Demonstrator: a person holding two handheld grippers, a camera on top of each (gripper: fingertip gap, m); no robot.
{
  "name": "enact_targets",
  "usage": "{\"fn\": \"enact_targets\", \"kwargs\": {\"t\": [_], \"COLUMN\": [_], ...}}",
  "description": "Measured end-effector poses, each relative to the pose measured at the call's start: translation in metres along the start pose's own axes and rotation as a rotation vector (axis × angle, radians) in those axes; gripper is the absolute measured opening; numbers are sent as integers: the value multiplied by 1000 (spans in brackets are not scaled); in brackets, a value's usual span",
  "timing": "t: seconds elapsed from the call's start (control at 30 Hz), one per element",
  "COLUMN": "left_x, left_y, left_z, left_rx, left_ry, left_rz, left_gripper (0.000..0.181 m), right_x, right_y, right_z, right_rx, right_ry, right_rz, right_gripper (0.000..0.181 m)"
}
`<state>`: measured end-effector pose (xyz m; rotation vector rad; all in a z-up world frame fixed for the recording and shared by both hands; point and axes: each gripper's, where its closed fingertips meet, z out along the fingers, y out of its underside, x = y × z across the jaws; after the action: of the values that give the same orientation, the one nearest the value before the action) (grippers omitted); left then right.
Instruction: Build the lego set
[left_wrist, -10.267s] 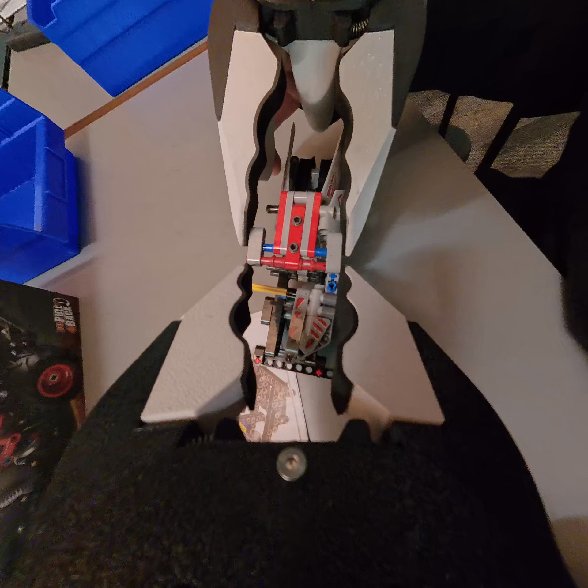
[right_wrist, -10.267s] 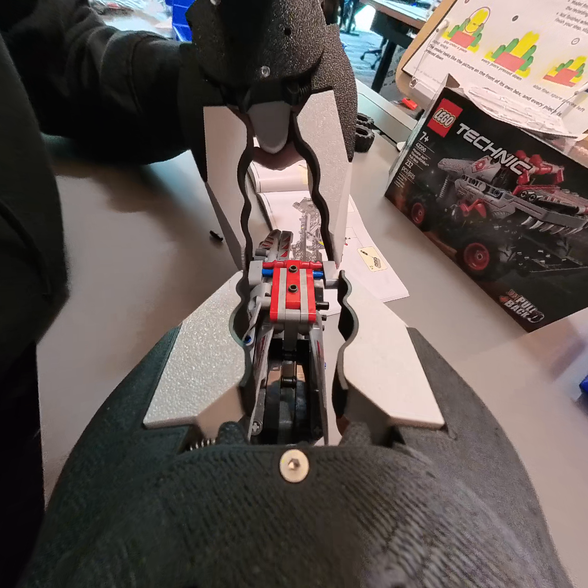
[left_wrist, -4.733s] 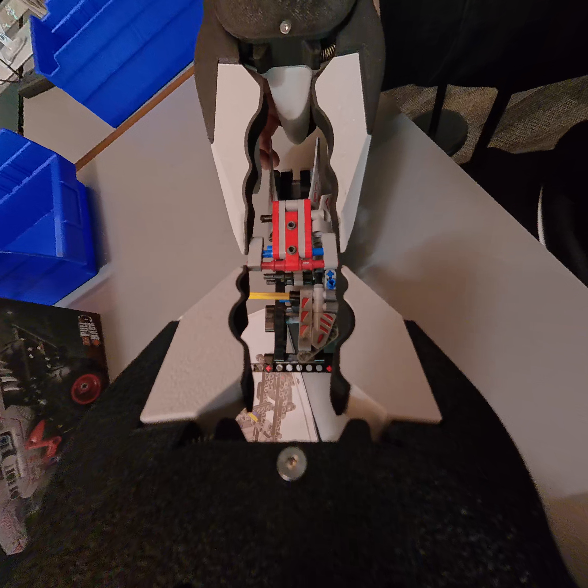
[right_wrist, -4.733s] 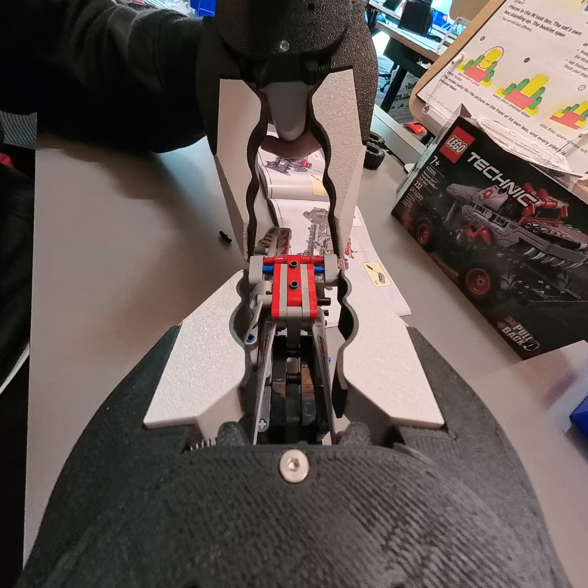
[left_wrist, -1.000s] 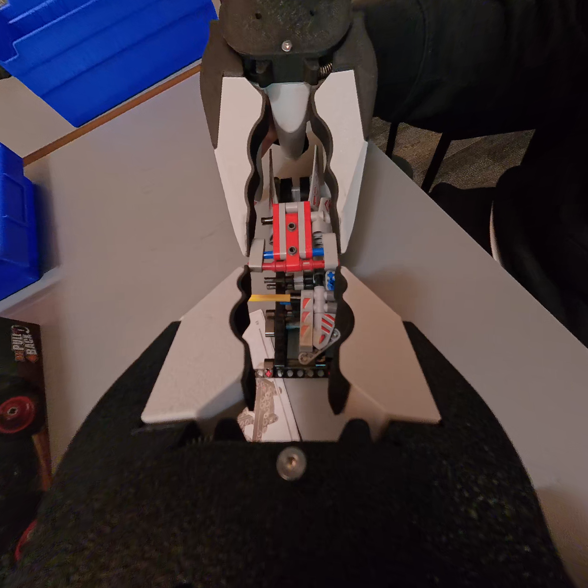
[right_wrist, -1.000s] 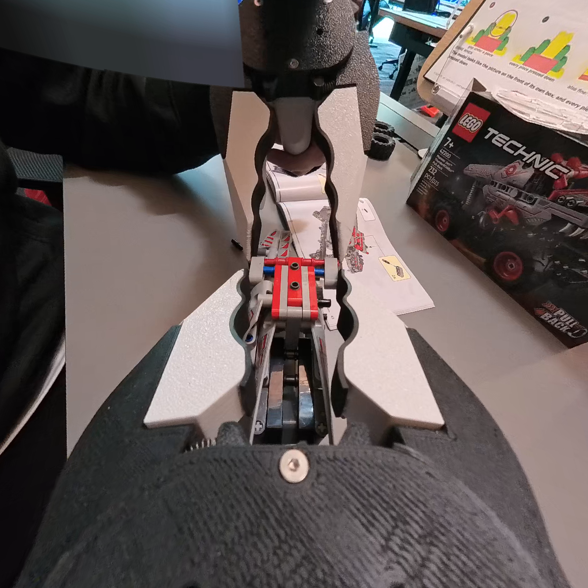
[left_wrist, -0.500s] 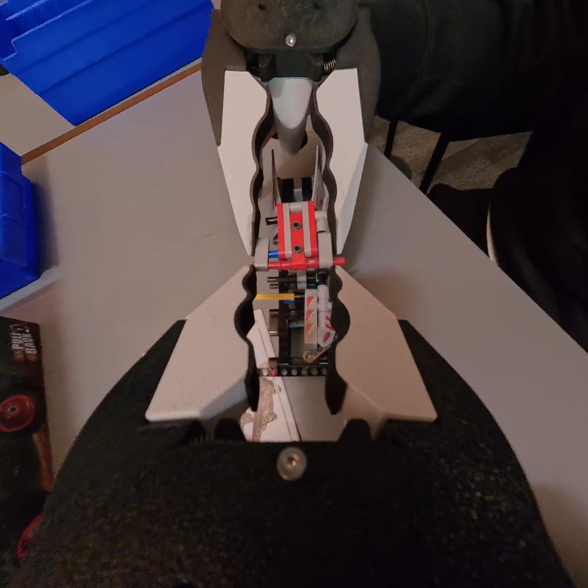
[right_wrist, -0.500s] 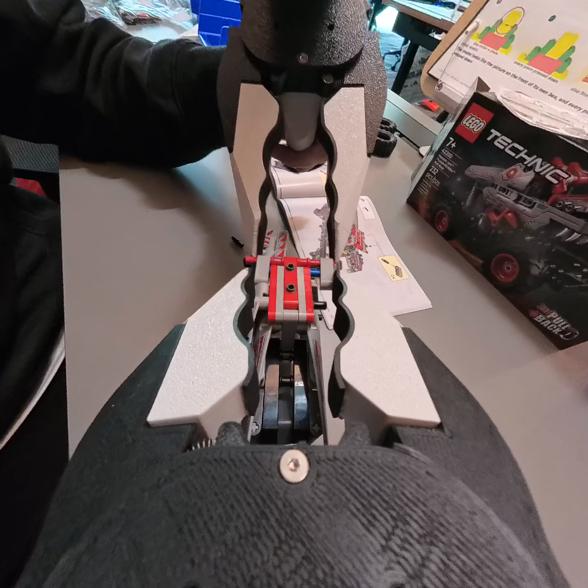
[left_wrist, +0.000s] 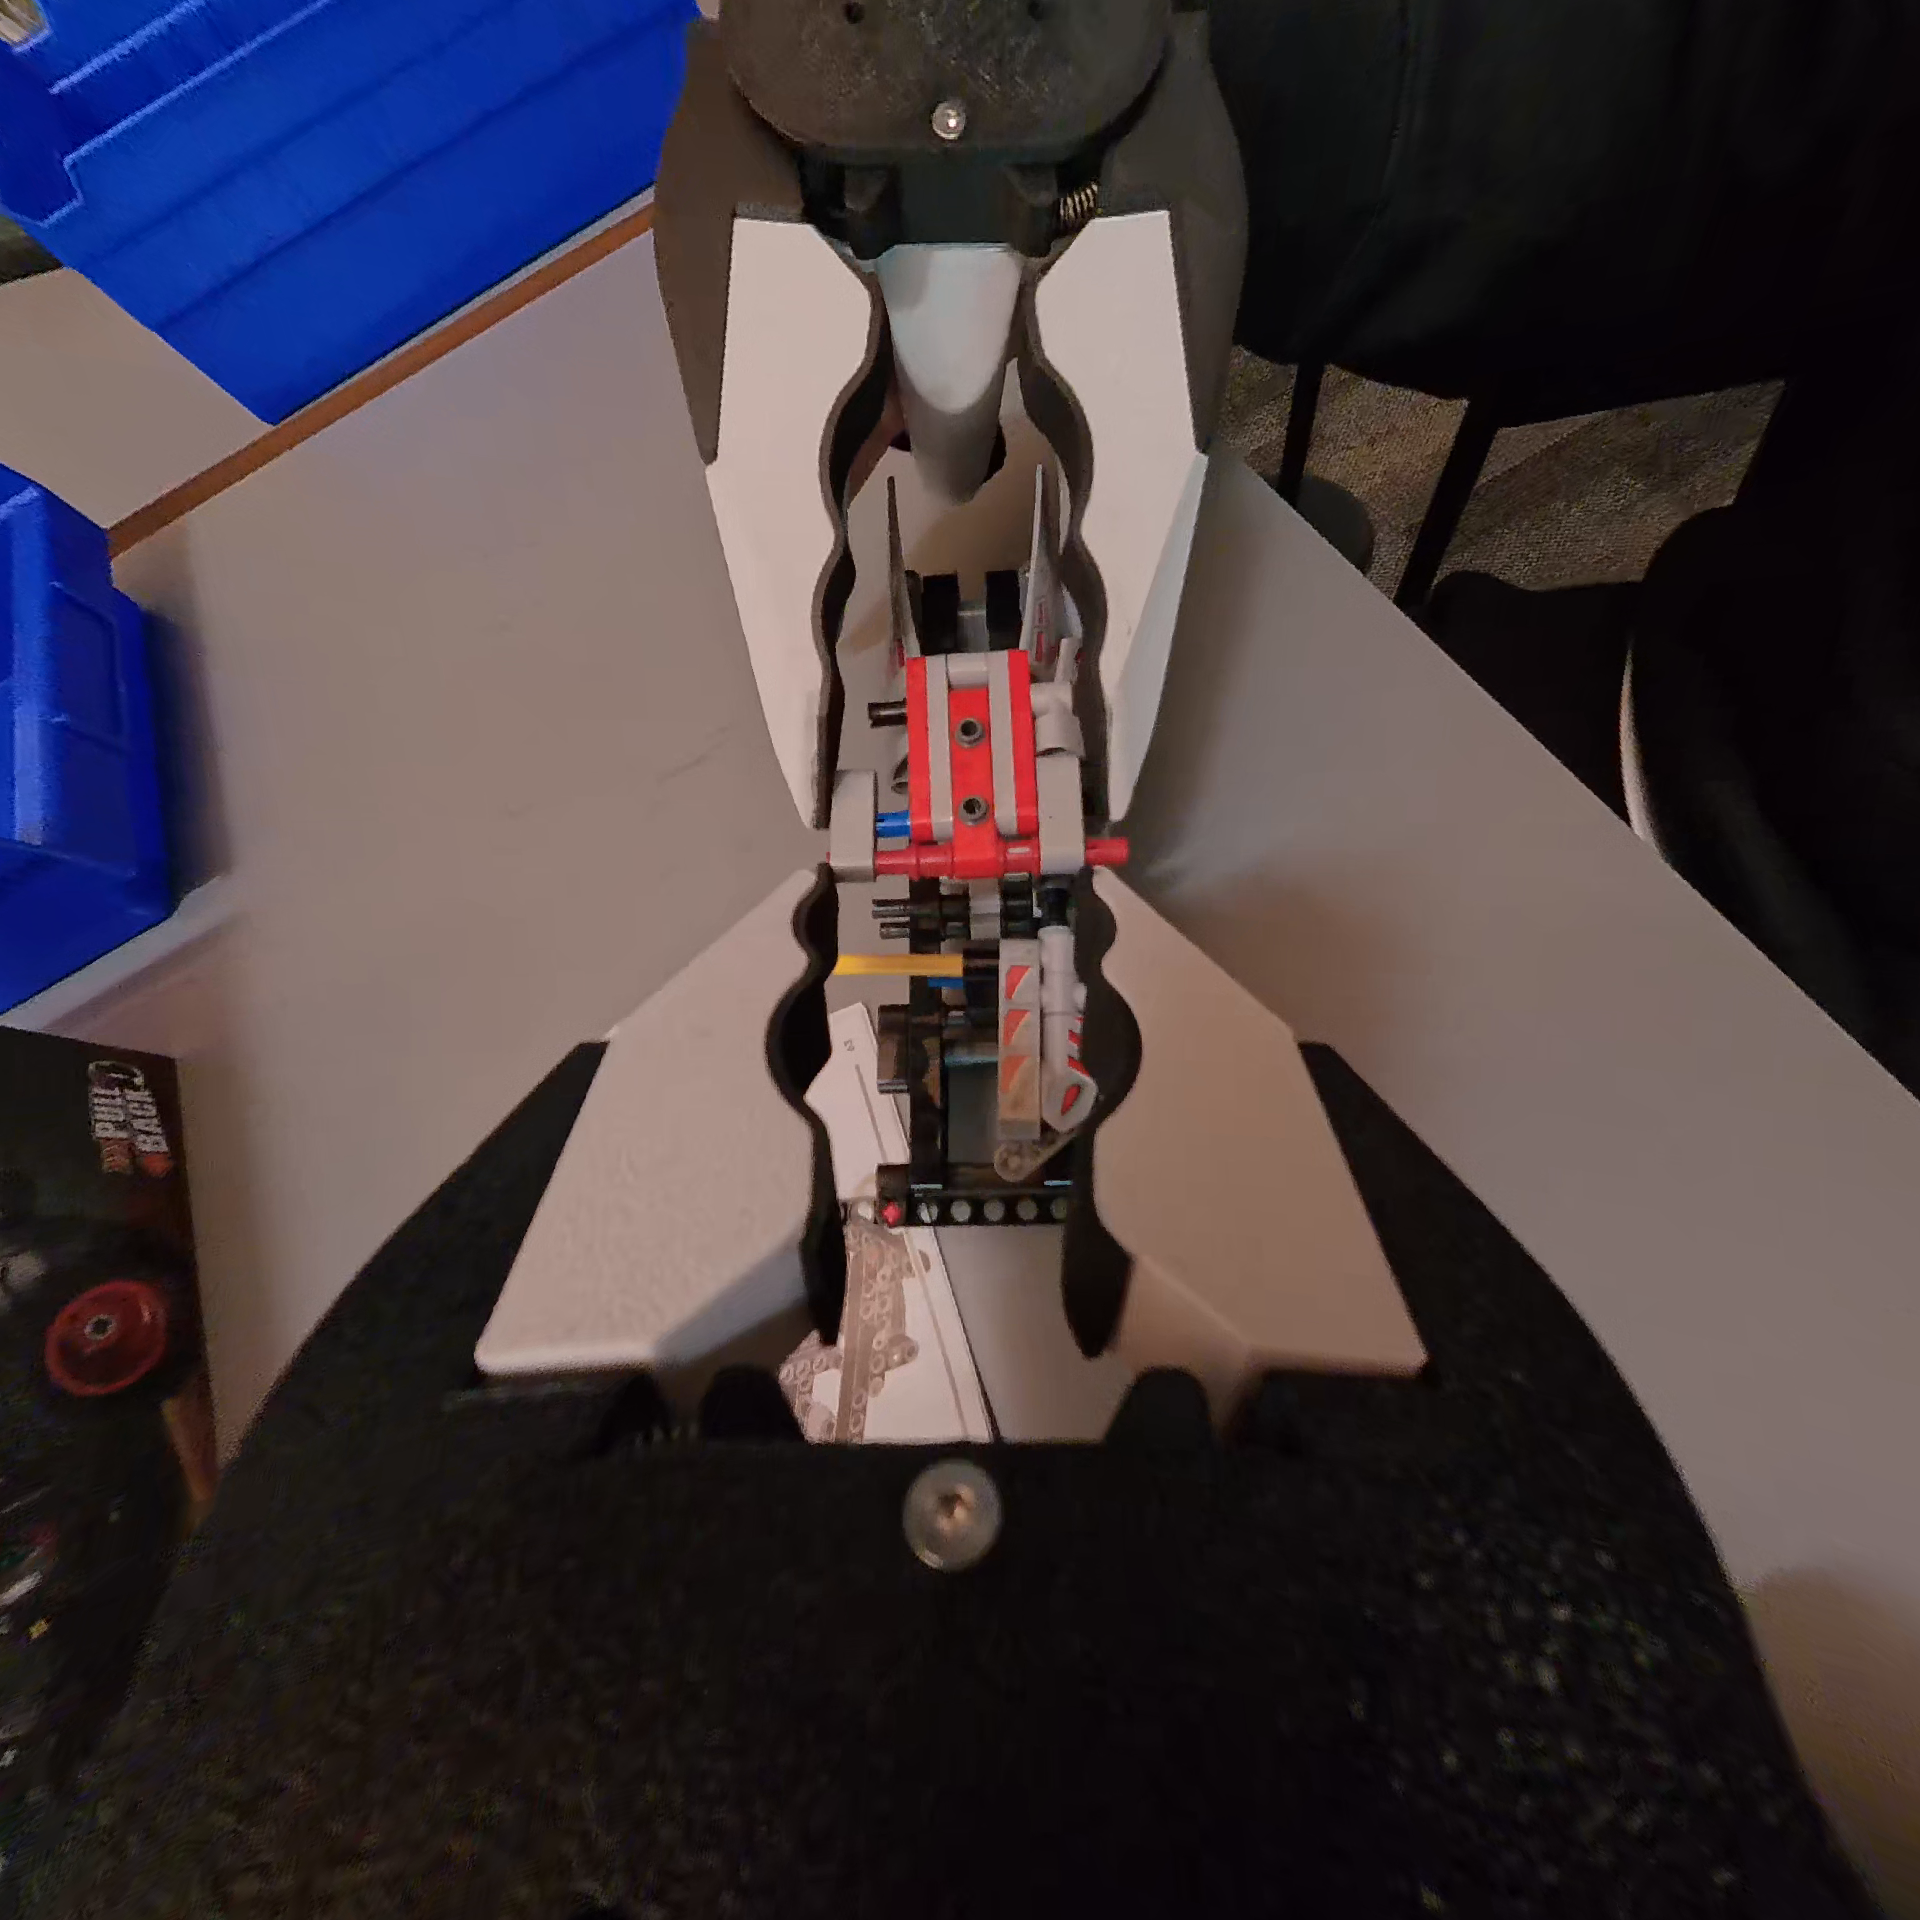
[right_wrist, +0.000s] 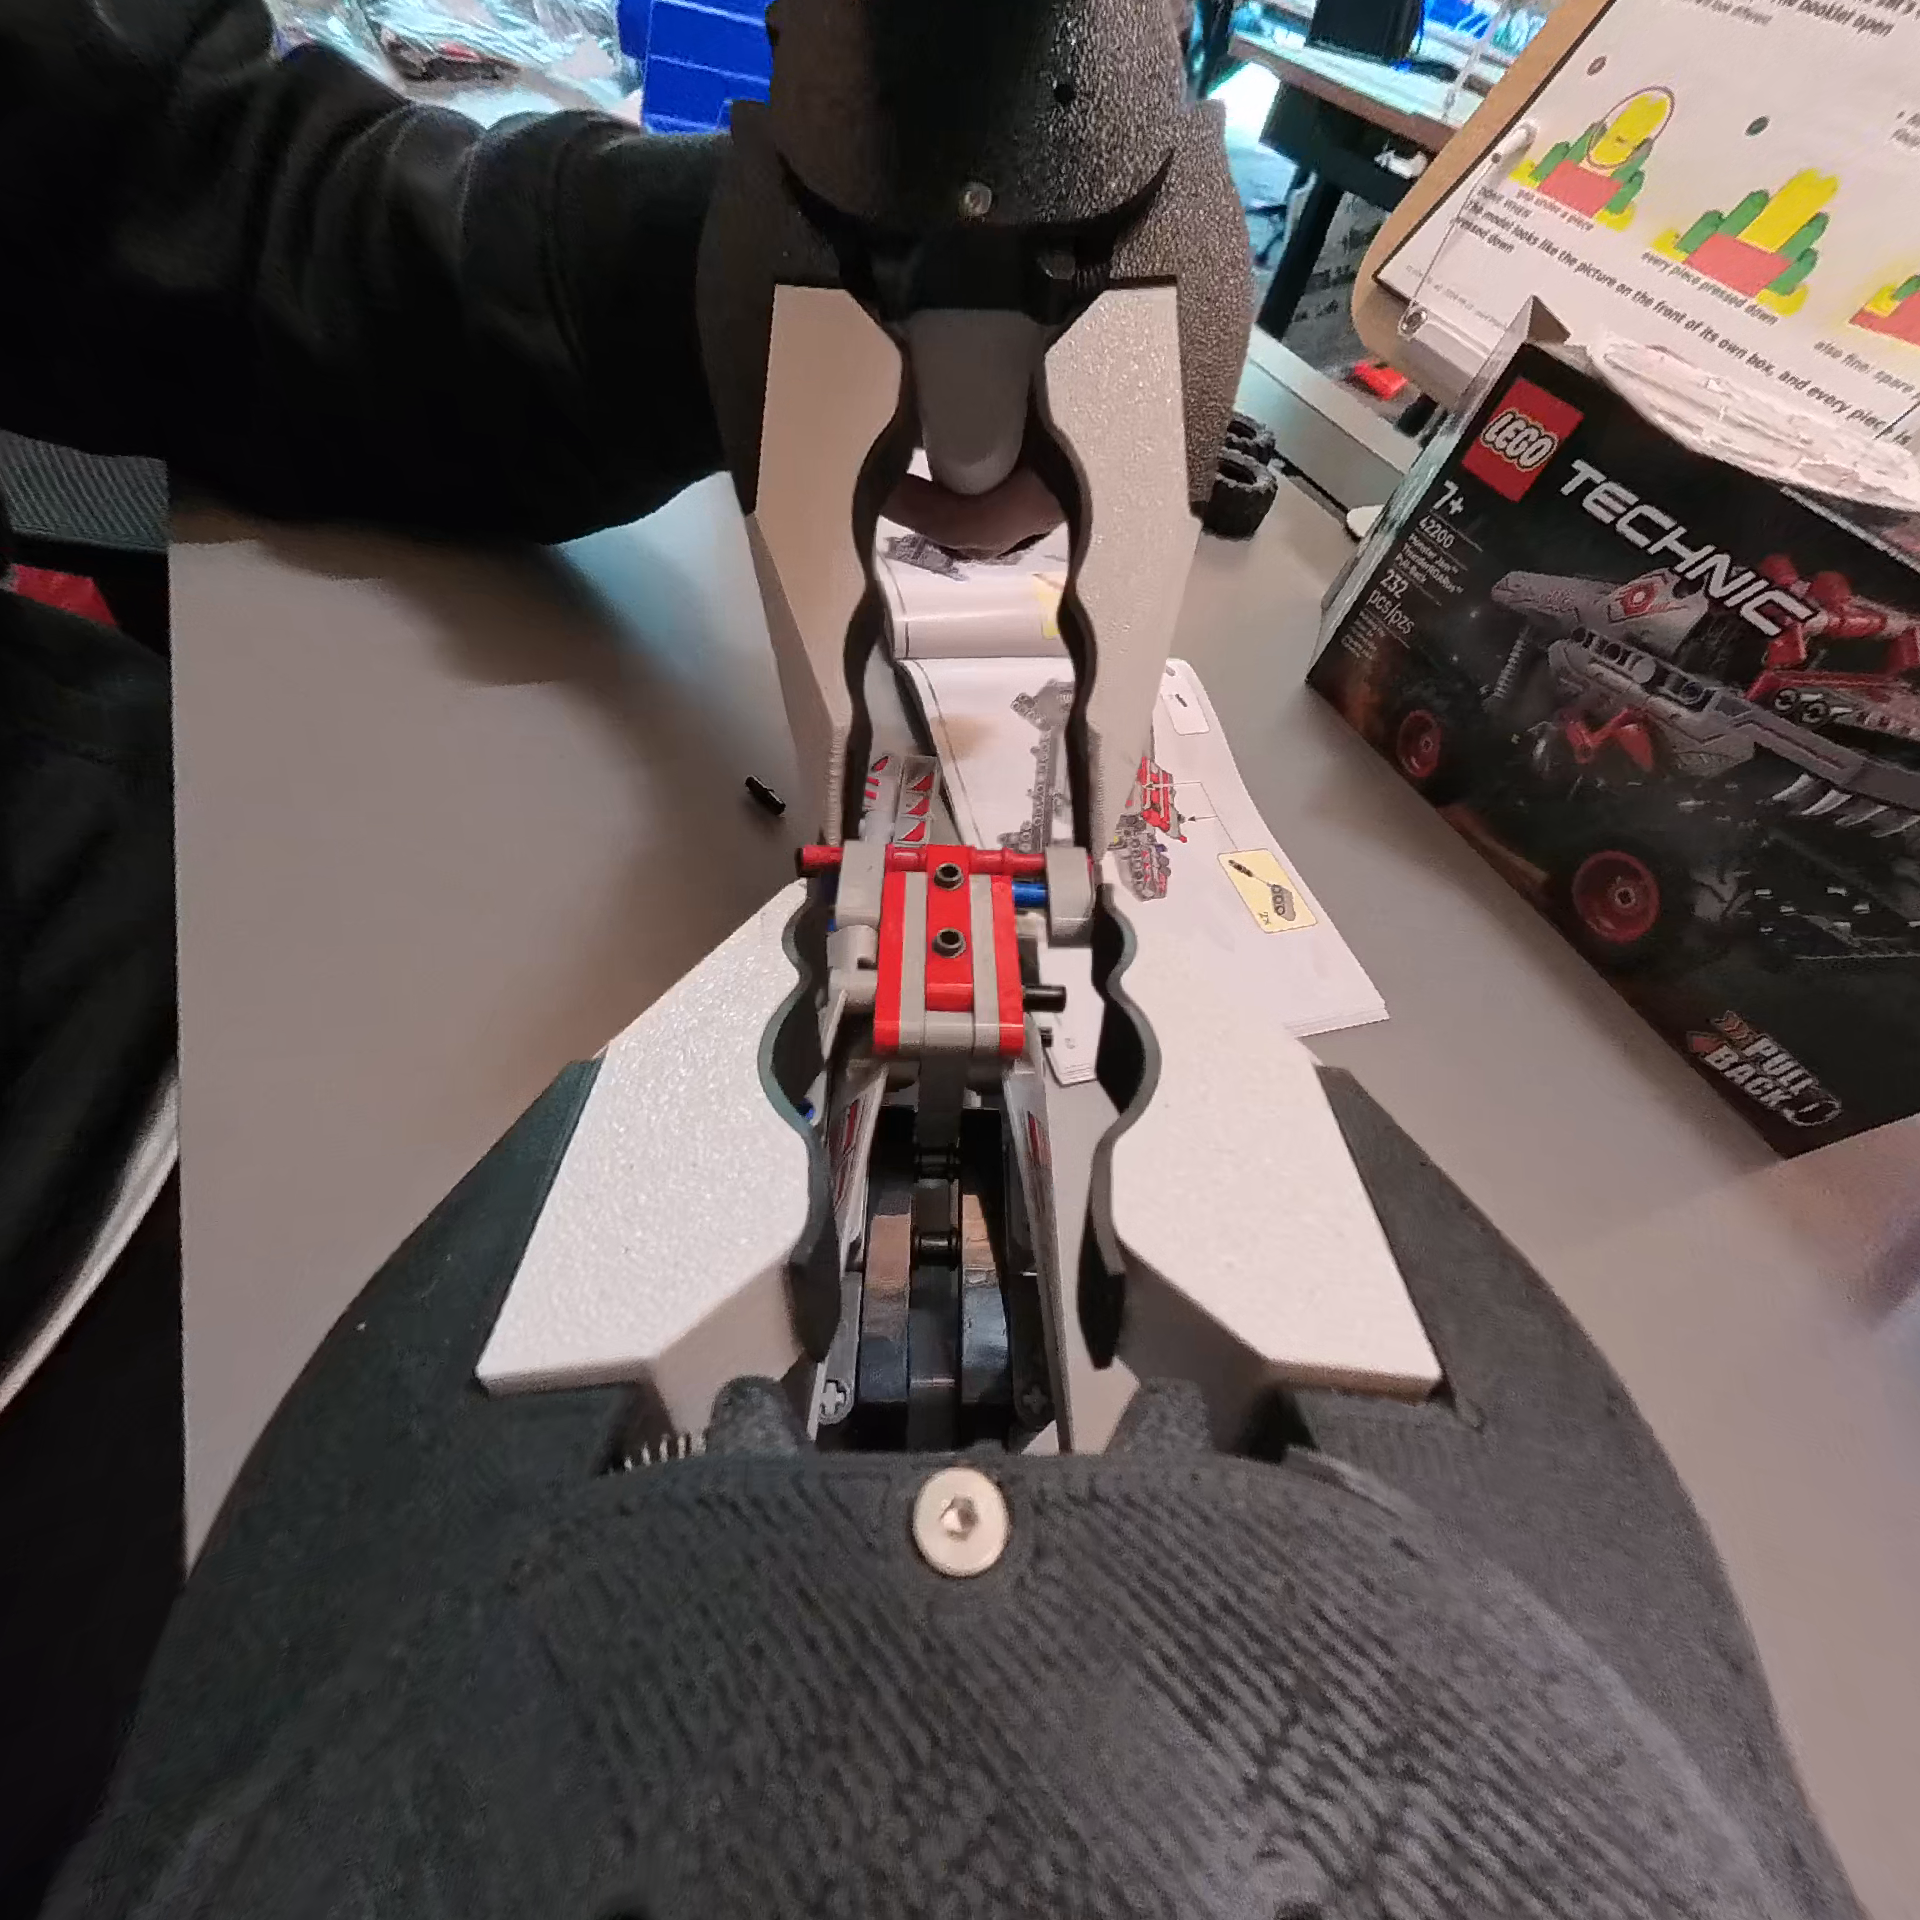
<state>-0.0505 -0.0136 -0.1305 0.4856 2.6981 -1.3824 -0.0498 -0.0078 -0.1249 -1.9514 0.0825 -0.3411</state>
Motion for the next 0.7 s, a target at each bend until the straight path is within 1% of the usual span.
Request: {"fn": "enact_targets", "kwargs": {"t": [0.33, 0.37, 0.4, 0.43, 0.47, 0.5, 0.53, 0.57, 0.6, 0.63, 0.67, 0.7], "left_x": [-2, -4, -26, -24, -19, -15, -13, -19, -26, -31, -35, -40], "left_y": [1, 0, -2, -12, -21, -15, -1, 3, -4, -13, -19, -21], "left_z": [0, -1, -9, -10, -11, -8, -7, -12, -20, -28, -35, -40], "left_rx": [-5, -8, 14, 116, 161, 98, -22, -63, -20, 47, 97, 113], "left_ry": [-9, -35, -194, -168, -99, -95, -122, -182, -242, -272, -283, -293], "left_rz": [26, 27, 19, -9, -65, -22, 43, 86, 92, 71, 45, 17], "left_gripper": [43, 42, 0, 0, 0, 0, 0, 0, 0, 0, 0, 5], "right_x": [-2, -2, -3, -15, -28, -38, -44, -42, -38, -34, -30, -25], "right_y": [1, 1, 0, -4, -11, -16, -21, -22, -20, -17, -14, -12], "right_z": [-4, -4, -3, -2, 4, 16, 25, 29, 27, 22, 17, 13], "right_rx": [-27, -29, -31, -5, 26, 32, 29, 0, -32, -42, -39, -37], "right_ry": [-6, -4, -8, -82, -132, -156, -165, -137, -116, -110, -94, -71], "right_rz": [0, -2, -1, -13, -31, -46, -84, -98, -76, -72, -72, -62], "right_gripper": [48, 48, 47, 46, 46, 46, 47, 47, 47, 47, 47, 47]}}
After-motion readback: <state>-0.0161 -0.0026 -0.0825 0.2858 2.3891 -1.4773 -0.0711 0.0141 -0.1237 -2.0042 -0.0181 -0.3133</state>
